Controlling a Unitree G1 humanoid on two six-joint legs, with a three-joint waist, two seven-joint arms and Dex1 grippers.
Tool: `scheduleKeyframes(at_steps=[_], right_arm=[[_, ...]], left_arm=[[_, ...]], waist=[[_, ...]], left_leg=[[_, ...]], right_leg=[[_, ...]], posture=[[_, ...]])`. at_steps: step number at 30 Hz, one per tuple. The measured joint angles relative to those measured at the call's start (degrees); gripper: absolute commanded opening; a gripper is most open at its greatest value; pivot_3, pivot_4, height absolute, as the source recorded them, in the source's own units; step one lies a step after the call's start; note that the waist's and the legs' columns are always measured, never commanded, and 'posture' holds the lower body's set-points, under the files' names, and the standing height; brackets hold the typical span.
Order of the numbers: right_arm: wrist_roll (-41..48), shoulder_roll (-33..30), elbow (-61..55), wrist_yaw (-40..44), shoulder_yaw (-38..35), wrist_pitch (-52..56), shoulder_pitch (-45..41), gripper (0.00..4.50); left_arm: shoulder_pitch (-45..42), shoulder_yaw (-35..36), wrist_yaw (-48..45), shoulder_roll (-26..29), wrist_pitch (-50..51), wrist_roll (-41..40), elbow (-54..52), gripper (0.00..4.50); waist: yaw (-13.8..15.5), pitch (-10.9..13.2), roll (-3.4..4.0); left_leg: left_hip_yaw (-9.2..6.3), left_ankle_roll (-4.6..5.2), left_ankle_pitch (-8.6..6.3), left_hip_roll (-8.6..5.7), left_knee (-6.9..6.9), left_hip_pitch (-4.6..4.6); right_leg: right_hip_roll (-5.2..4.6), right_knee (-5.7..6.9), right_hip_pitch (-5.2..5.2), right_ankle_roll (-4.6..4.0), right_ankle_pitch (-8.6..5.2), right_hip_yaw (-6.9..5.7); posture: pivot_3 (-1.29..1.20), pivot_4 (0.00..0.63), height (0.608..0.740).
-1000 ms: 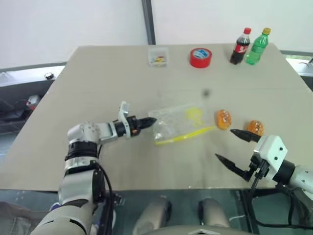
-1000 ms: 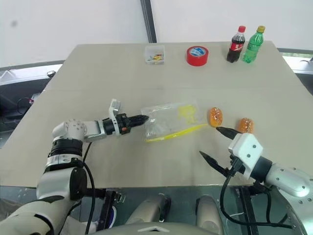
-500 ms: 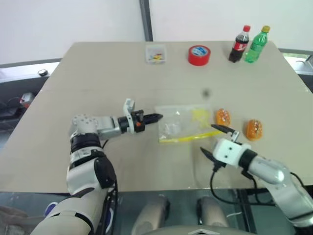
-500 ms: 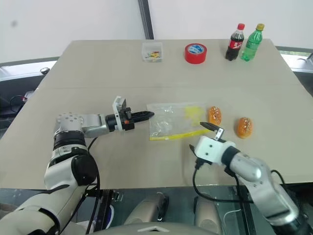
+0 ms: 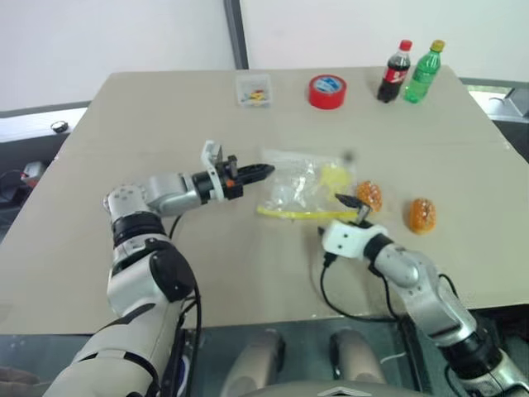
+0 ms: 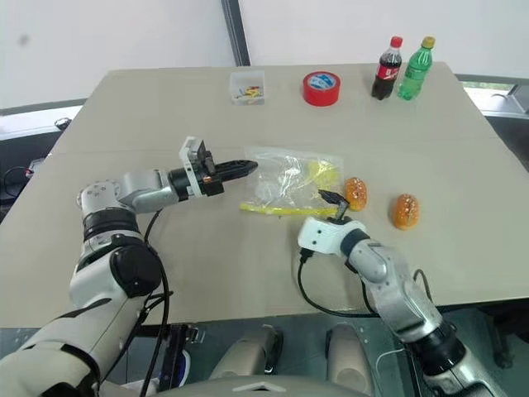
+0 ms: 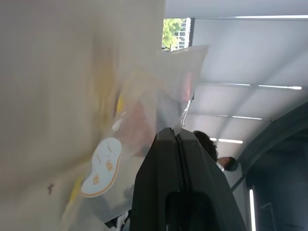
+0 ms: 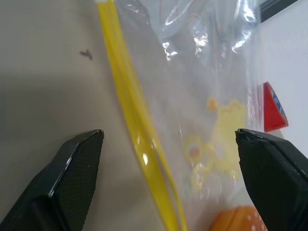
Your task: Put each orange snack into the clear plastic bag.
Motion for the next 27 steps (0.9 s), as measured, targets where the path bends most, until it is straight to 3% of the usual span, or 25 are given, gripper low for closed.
scheduleKeyframes(at_steps=[3, 7, 9, 13, 18, 22, 24, 25, 26, 27], right_arm=[[-0.4, 3.0, 4.4, -1.0, 0.1, 0.2, -3.0, 4.50], [0.2, 5.8, 9.2, -1.4, 0.0, 0.7, -5.4, 2.81], [0.5, 6.5, 10.9, -1.8, -0.1, 0.8, -5.8, 1.60], [0.8, 6.5, 13.3, -3.5, -2.2, 2.0, -6.2, 0.08], [2.9, 5.8, 15.1, -3.9, -6.5, 2.2, -9.5, 0.08], [6.2, 4.6, 16.4, -1.2, -8.6, 1.5, -14.9, 0.00], [7.2, 4.1, 16.9, -0.3, -9.4, 1.2, -16.1, 0.00], [9.1, 3.6, 19.5, 1.7, -10.2, 1.2, -18.8, 0.00], [9.1, 3.6, 19.6, 1.8, -10.2, 1.2, -18.9, 0.00], [10.2, 4.3, 21.3, 2.9, -9.9, 1.1, -20.8, 0.00]], left_arm=[[0.1, 0.7, 5.0, -0.1, 0.0, -4.0, -0.1, 0.01], [1.4, 1.8, 10.9, -1.4, 0.0, -9.4, -2.2, 0.00], [2.3, 2.0, 13.9, -2.4, -0.4, -12.2, -3.5, 0.00], [6.1, 1.4, 20.1, -3.4, -3.9, -19.3, -8.4, 0.00], [11.1, -2.1, 23.2, -3.7, -9.0, -23.4, -15.8, 0.00], [16.5, -10.0, 13.7, 2.9, -11.1, -15.6, -28.7, 1.20], [18.4, -13.5, 8.8, 5.6, -11.9, -11.1, -33.6, 2.03], [21.5, -21.1, -1.8, 10.1, -18.1, -1.2, -43.3, 2.33], [21.6, -21.4, -2.2, 10.2, -18.4, -0.7, -43.7, 2.33], [24.5, -27.0, -9.8, 14.8, -25.6, 7.1, -50.0, 2.33]], waist=[[0.0, 0.0, -0.01], [0.0, -0.1, -0.08], [0.2, -0.1, -0.08], [0.3, -0.1, -0.08], [-0.1, 0.0, -0.09], [-0.8, 0.0, -0.09], [-1.0, 0.0, -0.06], [-1.0, 0.0, -0.04], [-1.0, 0.0, -0.03], [-0.9, 0.0, -0.04]], left_leg=[[0.02, -0.01, 0.00, 0.04, -0.02, 0.08], [0.07, -0.01, 0.00, 0.04, -0.02, 0.17], [0.07, -0.01, 0.00, 0.04, -0.02, 0.19], [0.12, -0.01, 0.00, 0.03, -0.02, 0.18], [0.32, -0.01, 0.00, 0.10, -0.07, 0.10], [0.57, -0.01, 0.00, 0.21, -0.23, 0.17], [0.62, -0.01, 0.00, 0.21, -0.29, 0.18], [0.66, 0.00, 0.00, 0.22, -0.34, 0.18], [0.65, 0.00, 0.00, 0.22, -0.34, 0.18], [0.63, 0.00, 0.00, 0.23, -0.34, 0.18]], right_leg=[[0.04, 0.01, 0.04, -0.03, 0.02, 0.03], [0.03, 0.01, 0.11, -0.04, 0.02, 0.10], [0.03, 0.02, 0.12, -0.04, 0.03, 0.11], [0.02, 0.03, 0.11, -0.04, 0.03, 0.19], [0.09, 0.05, -0.01, -0.06, 0.04, 0.38], [0.21, 0.01, -0.06, -0.09, 0.05, 0.58], [0.21, -0.02, -0.07, -0.10, 0.05, 0.62], [0.21, -0.09, -0.08, -0.14, 0.07, 0.63], [0.21, -0.09, -0.07, -0.14, 0.07, 0.62], [0.23, -0.08, -0.11, -0.14, 0.07, 0.62]], posture=[[0.00, 0.150, 0.740], [0.00, 0.150, 0.740], [0.00, 0.150, 0.740], [0.00, 0.150, 0.740], [0.00, 0.150, 0.740], [0.00, 0.150, 0.740], [0.00, 0.150, 0.740], [0.00, 0.150, 0.740], [0.00, 0.150, 0.740], [0.00, 0.150, 0.740]])
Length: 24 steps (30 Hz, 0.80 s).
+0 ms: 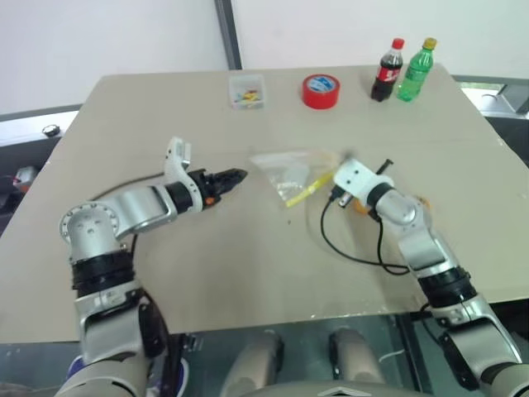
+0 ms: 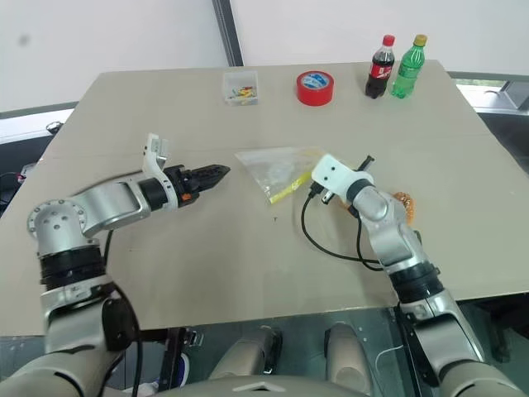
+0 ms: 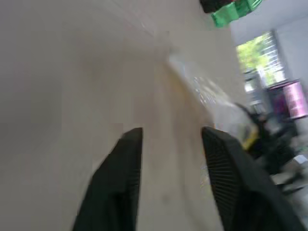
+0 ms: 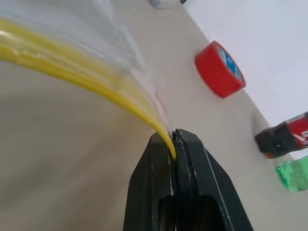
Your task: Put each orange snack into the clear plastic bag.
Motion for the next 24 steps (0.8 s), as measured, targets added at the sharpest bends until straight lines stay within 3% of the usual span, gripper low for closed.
scheduleKeyframes(at_steps=[1, 3, 6, 8, 16, 24], right_arm=[[0.4, 0.0, 0.6, 0.6, 0.0, 0.0, -0.7, 0.00], [1.3, -0.5, 4.8, 2.6, -0.2, 0.6, -4.0, 0.00], [1.9, 0.4, 7.6, 3.9, 0.1, 1.2, -7.1, 0.00], [2.4, 1.7, 9.6, 5.0, 0.6, 2.4, -9.8, 0.00], [4.1, 3.5, 10.8, 7.7, 1.0, 6.4, -13.0, 0.00], [4.7, 4.5, 10.5, 9.5, 1.2, 10.1, -13.6, 0.00]], left_arm=[[1.4, -3.0, -3.9, 2.6, -3.5, 3.9, -2.8, 2.33], [6.7, -12.1, -16.9, 9.6, -19.3, 19.4, -13.0, 2.33], [9.0, -18.9, -24.1, 12.0, -33.0, 32.3, -18.9, 2.33], [10.8, -26.4, -26.2, 12.9, -43.9, 45.9, -21.1, 2.33], [9.6, -35.0, -22.6, 8.7, -55.2, 71.4, -15.7, 2.33], [7.8, -36.7, -20.4, 3.6, -63.2, 84.7, -8.7, 2.33]], waist=[[-0.5, 0.1, -0.04], [-0.5, 0.1, 0.10], [-0.3, 0.2, 0.14], [-0.3, 0.2, 0.17], [-0.4, 0.2, 0.20], [-0.4, 0.2, 0.20]], left_leg=[[0.15, -0.01, 0.00, 0.11, -0.08, -0.03], [0.39, 0.00, 0.01, 0.14, -0.45, 0.13], [0.35, 0.00, 0.00, 0.23, -0.63, 0.15], [0.38, 0.00, 0.00, 0.24, -0.69, 0.12], [0.32, 0.01, 0.00, 0.22, -0.67, -0.01], [0.25, 0.01, 0.01, 0.21, -0.47, -0.38]], right_leg=[[0.06, -0.08, -0.04, -0.12, 0.08, 0.06], [0.05, -0.25, -0.08, -0.17, 0.10, 0.25], [0.12, -0.36, -0.11, -0.19, 0.10, 0.22], [0.12, -0.38, -0.19, -0.19, 0.10, 0.26], [0.15, -0.32, -0.33, -0.17, 0.11, 0.22], [0.15, -0.14, -0.66, -0.16, 0.11, 0.16]], posture=[[0.00, 0.150, 0.740], [0.00, 0.150, 0.740], [0.00, 0.150, 0.740], [0.00, 0.150, 0.740], [0.00, 0.150, 0.740], [0.00, 0.150, 0.740]])
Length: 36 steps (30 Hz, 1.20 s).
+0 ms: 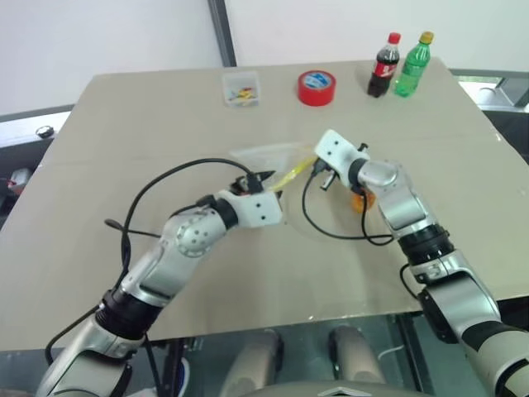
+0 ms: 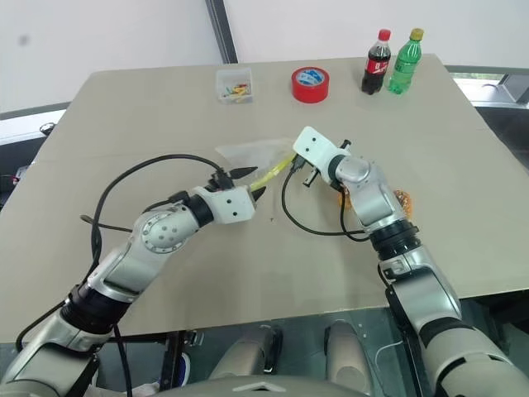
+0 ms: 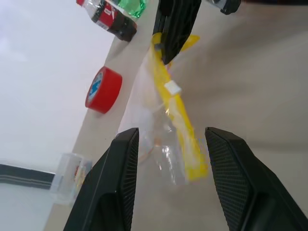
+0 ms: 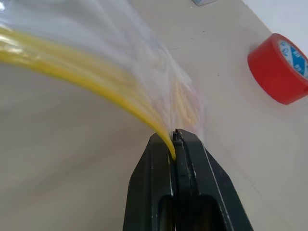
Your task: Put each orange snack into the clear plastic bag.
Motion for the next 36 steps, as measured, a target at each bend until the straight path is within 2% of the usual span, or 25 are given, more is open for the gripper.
scheduleKeyframes(at_steps=[5, 8, 9, 10, 12, 19, 22, 25, 27, 32, 35, 36], right_arm=[[0.1, 0.5, -0.3, 0.3, 0.7, 1.2, -0.7, 0.00], [0.2, 0.5, -0.3, 0.3, 0.8, 1.3, -0.7, 0.00], [0.3, 0.5, -0.4, 0.3, 0.9, 1.4, -0.7, 0.00], [0.3, 0.6, -0.4, 0.3, 0.9, 1.5, -0.7, 0.00], [0.2, 0.6, -0.6, 0.3, 0.9, 1.7, -0.7, 0.00], [0.2, 0.3, -1.8, 0.2, 1.0, 2.1, -0.7, 0.00], [-0.7, -1.9, -2.4, 1.0, 2.7, -0.2, -0.7, 0.00], [-1.1, -4.7, -4.5, 2.5, 3.7, -2.9, 0.6, 0.87], [-1.5, -5.5, -5.8, 1.5, 3.4, -3.5, 2.3, 1.70], [0.6, -6.7, -15.8, 1.6, 0.6, 0.3, 9.4, 1.70], [4.1, -4.6, -21.3, 1.3, -4.1, 6.1, 11.3, 0.90], [6.5, -2.4, -23.5, 0.8, -6.5, 9.4, 12.0, 0.47]], left_arm=[[-1.4, 0.0, 0.2, -2.6, -2.3, 3.9, 2.7, 2.33], [-1.6, 0.1, 0.1, -3.1, -3.1, 5.4, 4.3, 1.58], [-1.8, 0.1, 0.0, -3.5, -3.2, 5.9, 5.0, 1.16], [-1.9, 0.1, -0.1, -3.7, -3.2, 6.2, 5.6, 0.52], [-2.0, 0.1, -0.2, -3.8, -3.3, 6.6, 6.2, 0.10], [-2.3, 1.3, -0.4, -5.1, -4.4, 7.3, 7.7, 0.10], [-3.5, 4.0, -0.8, -6.4, -4.9, 4.5, 7.9, 0.10], [-4.5, 7.5, -3.2, -7.2, -3.6, 0.0, 8.0, 0.00], [-4.5, 8.8, -4.4, -7.4, -2.7, -1.8, 8.6, 0.00], [-4.9, 10.2, -6.2, -8.3, -0.2, -4.3, 10.2, 0.00], [-5.0, 10.5, -6.8, -8.7, 0.5, -5.2, 10.3, 0.00], [-5.0, 10.6, -7.0, -8.8, 0.6, -5.5, 10.3, 0.00]], waist=[[-0.2, 0.0, 0.00], [-0.2, 0.0, 0.01], [-0.1, 0.0, 0.01], [-0.1, 0.0, 0.01], [-0.2, 0.0, 0.01], [-0.2, 0.0, 0.01], [-0.1, 0.0, 0.01], [-0.2, 0.0, 0.00], [-0.2, 0.0, 0.00], [-0.1, 0.0, 0.00], [-0.2, 0.0, -0.01], [-0.2, 0.0, 0.01]], left_leg=[[0.00, -0.01, 0.01, -0.01, 0.12, -0.25], [0.00, -0.01, 0.01, -0.02, 0.14, -0.26], [0.00, -0.01, 0.01, -0.02, 0.15, -0.26], [-0.01, -0.01, 0.01, -0.02, 0.16, -0.27], [-0.01, -0.01, 0.01, -0.02, 0.16, -0.26], [-0.02, -0.01, 0.01, -0.02, 0.19, -0.27], [-0.03, -0.01, 0.01, -0.03, 0.28, -0.30], [-0.05, -0.01, 0.01, -0.03, 0.33, -0.33], [-0.05, -0.01, 0.01, -0.03, 0.33, -0.33], [-0.08, 0.00, 0.01, -0.04, 0.48, -0.41], [-0.07, 0.00, 0.00, -0.03, 0.55, -0.40], [-0.08, -0.01, 0.01, -0.01, 0.54, -0.37]], right_leg=[[0.00, 0.12, -0.24, 0.00, 0.00, 0.01], [0.00, 0.13, -0.24, 0.00, 0.00, 0.00], [0.00, 0.14, -0.24, 0.00, 0.00, 0.00], [0.00, 0.14, -0.24, 0.00, 0.00, 0.00], [0.00, 0.15, -0.24, 0.00, 0.00, 0.00], [0.00, 0.17, -0.25, 0.00, 0.00, -0.01], [-0.02, 0.18, -0.24, 0.01, 0.01, -0.03], [-0.02, 0.18, -0.23, 0.01, 0.01, -0.05], [-0.01, 0.20, -0.24, 0.01, 0.01, -0.05], [-0.02, 0.21, -0.23, 0.02, 0.01, -0.07], [0.01, 0.30, -0.22, 0.02, 0.02, -0.06], [0.03, 0.35, -0.22, 0.01, 0.02, -0.06]], posture=[[0.00, 0.150, 0.740], [0.00, 0.150, 0.740], [0.00, 0.150, 0.740], [0.00, 0.150, 0.740], [0.00, 0.150, 0.740], [0.00, 0.150, 0.740], [0.00, 0.150, 0.740], [0.00, 0.150, 0.740], [0.00, 0.150, 0.740], [0.00, 0.150, 0.740], [0.00, 0.150, 0.740], [0.00, 0.150, 0.740]])
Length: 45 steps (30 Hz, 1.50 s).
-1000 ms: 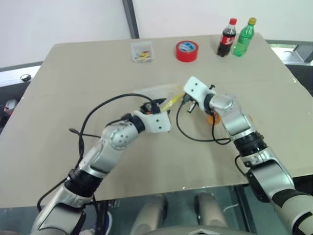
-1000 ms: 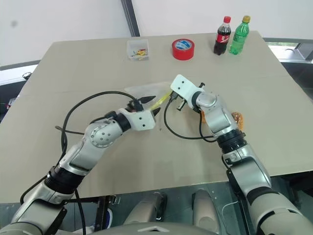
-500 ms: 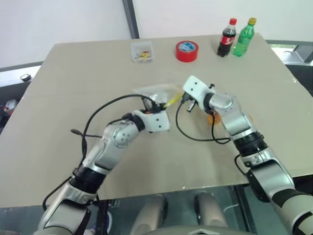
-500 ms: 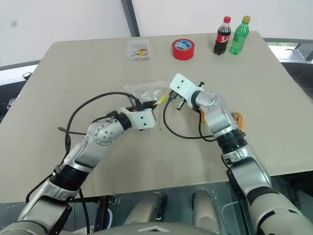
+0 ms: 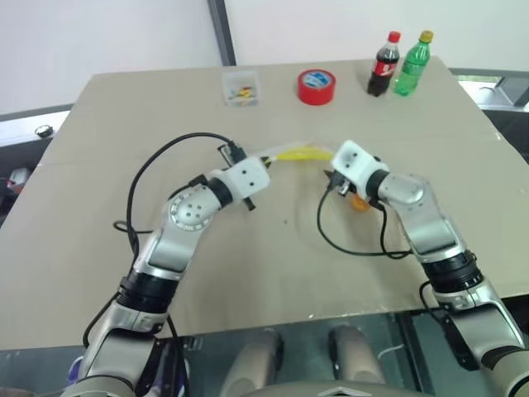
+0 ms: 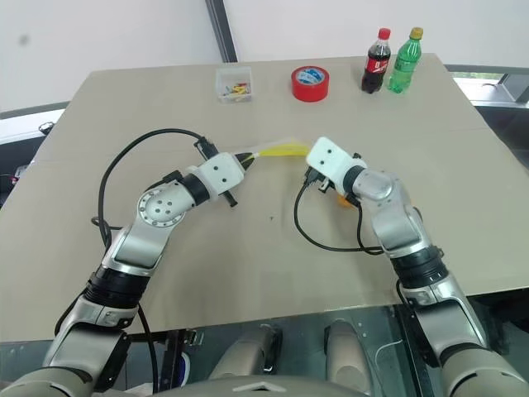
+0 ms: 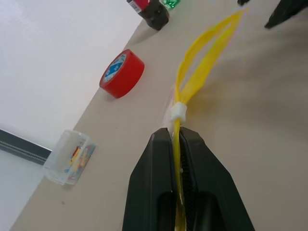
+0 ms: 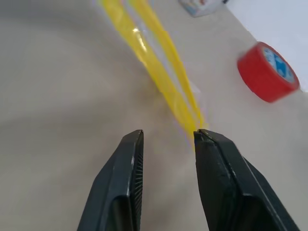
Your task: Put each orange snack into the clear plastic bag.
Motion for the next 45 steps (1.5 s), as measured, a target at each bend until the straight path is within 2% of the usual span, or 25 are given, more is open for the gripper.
scheduleKeyframes(at_steps=[1, 7, 13, 18, 22, 24, 27, 33, 41, 44, 45], right_arm=[[1.5, 1.8, -1.2, -0.5, -1.0, 2.3, 0.3, 0.06], [7.8, 11.2, -2.7, -5.6, -3.4, 11.2, 1.0, 0.06], [11.0, 17.0, 0.7, -12.8, -7.7, 11.8, 0.8, 0.06], [15.0, 19.6, 2.2, -14.5, -10.7, 12.4, 0.3, 0.06], [20.0, 24.5, 7.0, -16.3, -14.4, 13.1, 0.3, 0.06], [19.2, 22.8, 8.0, -16.8, -12.3, 12.1, 0.3, 0.06], [9.9, 10.5, 9.3, -14.4, 0.3, 4.9, 0.9, 0.06], [1.6, -1.3, 7.9, -7.5, 12.3, -4.5, 2.7, 0.06], [-1.1, 3.9, 13.6, -10.3, 12.8, -10.1, -2.2, 0.06], [-4.5, 3.2, 18.1, -11.6, 13.9, -15.3, -5.1, 0.06], [-6.0, 2.3, 19.5, -11.7, 14.6, -17.3, -5.8, 0.55]], left_arm=[[0.0, 0.1, -0.2, 0.0, 0.2, -0.1, 0.0, 0.00], [0.5, 0.6, -1.4, -0.3, 0.5, -0.9, 0.0, 0.00], [3.3, 0.7, -3.7, 0.2, -0.1, -2.4, -3.3, 0.00], [5.3, 0.7, -5.8, 1.1, -1.5, -3.2, -5.9, 0.00], [6.8, 0.6, -8.2, 1.5, -1.4, -5.1, -8.6, 0.00], [7.3, 0.6, -8.4, 1.9, -1.4, -5.2, -9.5, 0.00], [8.0, 1.0, -8.5, 3.1, -1.4, -5.1, -9.5, 0.00], [7.8, 2.0, -8.2, 3.4, -1.0, -5.1, -9.1, 0.00], [9.4, 1.7, -8.8, 3.7, -0.5, -5.2, -10.2, 0.00], [10.3, 1.6, -9.2, 3.6, 0.5, -5.5, -10.7, 0.00], [10.6, 1.7, -9.3, 3.6, 0.9, -5.5, -11.0, 0.00]], waist=[[0.0, 0.0, 0.00], [0.1, 0.0, 0.01], [0.1, 0.0, 0.02], [-0.1, 0.0, 0.05], [-0.2, 0.0, 0.07], [-0.1, 0.0, 0.08], [0.3, 0.0, 0.08], [-0.4, 0.0, 0.08], [-0.4, 0.0, 0.07], [0.0, 0.0, 0.08], [0.1, 0.0, 0.08]], left_leg=[[0.01, 0.00, 0.00, 0.01, 0.00, 0.02], [0.02, 0.00, 0.00, -0.03, 0.09, 0.03], [0.01, 0.00, 0.00, -0.03, 0.09, 0.03], [0.03, 0.00, 0.00, -0.01, 0.08, 0.08], [0.05, 0.00, 0.00, 0.00, 0.05, 0.10], [0.06, 0.00, 0.00, -0.02, 0.07, 0.10], [0.04, 0.01, 0.00, -0.09, 0.11, 0.09], [0.09, 0.00, 0.00, 0.00, 0.07, 0.10], [0.07, 0.00, 0.00, 0.00, 0.09, 0.10], [0.07, 0.00, 0.00, -0.01, 0.09, 0.10], [0.06, 0.00, 0.00, -0.01, 0.09, 0.10]], right_leg=[[0.02, 0.04, -0.01, 0.00, 0.00, 0.01], [-0.01, 0.11, 0.02, -0.01, 0.00, 0.03], [-0.02, 0.12, 0.01, -0.01, 0.00, 0.02], [0.01, 0.14, 0.02, -0.01, 0.00, 0.04], [0.02, 0.18, 0.00, -0.02, 0.00, 0.08], [0.01, 0.17, 0.02, -0.02, 0.00, 0.08], [-0.05, 0.12, 0.00, -0.01, 0.00, 0.01], [0.02, 0.15, 0.02, -0.01, 0.00, 0.05], [0.02, 0.15, 0.04, -0.01, 0.00, 0.07], [0.03, 0.14, 0.04, -0.01, 0.00, 0.06], [0.03, 0.14, 0.04, -0.02, 0.00, 0.04]], posture=[[0.00, 0.150, 0.740], [0.00, 0.150, 0.740], [0.00, 0.150, 0.740], [0.00, 0.150, 0.740], [0.00, 0.150, 0.740], [0.00, 0.150, 0.740], [0.00, 0.150, 0.740], [0.00, 0.150, 0.740], [0.00, 0.150, 0.740], [0.00, 0.150, 0.740], [0.00, 0.150, 0.740]])
